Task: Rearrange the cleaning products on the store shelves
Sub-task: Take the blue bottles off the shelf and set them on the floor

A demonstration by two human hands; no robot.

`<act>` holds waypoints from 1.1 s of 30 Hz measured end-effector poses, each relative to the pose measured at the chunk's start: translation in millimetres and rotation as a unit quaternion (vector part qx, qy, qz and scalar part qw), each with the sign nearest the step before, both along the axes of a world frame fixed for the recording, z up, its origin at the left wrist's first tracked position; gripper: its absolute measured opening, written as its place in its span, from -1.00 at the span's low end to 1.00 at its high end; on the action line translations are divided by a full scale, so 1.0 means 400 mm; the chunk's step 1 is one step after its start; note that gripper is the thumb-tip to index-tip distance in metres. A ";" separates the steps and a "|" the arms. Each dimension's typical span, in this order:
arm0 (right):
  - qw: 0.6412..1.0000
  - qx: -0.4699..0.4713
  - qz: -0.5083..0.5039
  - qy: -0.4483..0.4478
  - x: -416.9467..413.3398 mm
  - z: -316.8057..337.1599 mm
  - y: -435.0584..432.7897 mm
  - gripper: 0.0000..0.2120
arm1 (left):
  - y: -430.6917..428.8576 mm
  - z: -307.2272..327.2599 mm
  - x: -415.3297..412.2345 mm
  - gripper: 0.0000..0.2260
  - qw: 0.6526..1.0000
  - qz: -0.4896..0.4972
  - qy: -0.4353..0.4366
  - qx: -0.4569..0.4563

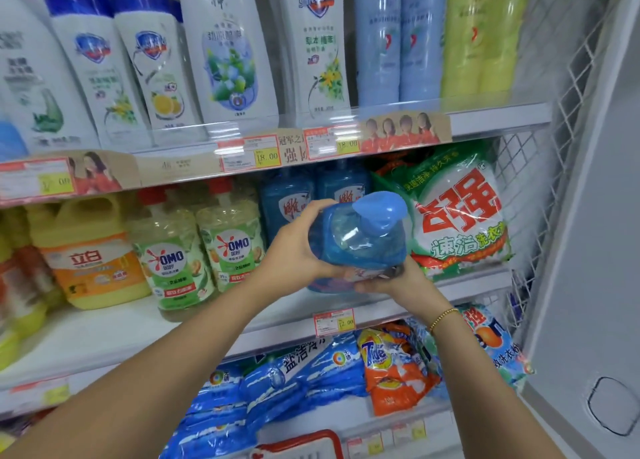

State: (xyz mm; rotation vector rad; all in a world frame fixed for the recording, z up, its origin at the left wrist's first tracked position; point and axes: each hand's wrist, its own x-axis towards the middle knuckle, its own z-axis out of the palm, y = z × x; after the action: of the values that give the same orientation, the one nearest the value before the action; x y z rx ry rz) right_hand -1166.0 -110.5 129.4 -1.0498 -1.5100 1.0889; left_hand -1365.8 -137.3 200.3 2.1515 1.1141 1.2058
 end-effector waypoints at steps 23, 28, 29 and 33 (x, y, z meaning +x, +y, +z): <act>0.976 0.048 0.163 0.139 -0.370 0.112 -0.412 -0.23 | -0.412 0.191 -0.433 -0.43 0.912 0.091 -0.393 -0.075; 0.954 0.012 0.200 0.221 -0.375 0.116 -0.457 -0.10 | -0.431 0.182 -0.445 -0.55 0.888 0.064 -0.433 -0.139; 0.951 0.018 0.202 0.233 -0.377 0.124 -0.463 -0.12 | -0.434 0.176 -0.441 -0.55 0.884 0.055 -0.439 -0.149; 0.947 0.038 0.164 0.273 -0.391 0.127 -0.478 -0.21 | -0.444 0.160 -0.430 -0.17 0.895 0.010 -0.418 -0.157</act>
State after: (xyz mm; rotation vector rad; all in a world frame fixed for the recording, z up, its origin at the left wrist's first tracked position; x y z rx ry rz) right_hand -1322.5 -301.7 180.1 -0.3896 -1.2749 1.4005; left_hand -1537.9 -314.7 264.2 1.1593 0.8431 1.5935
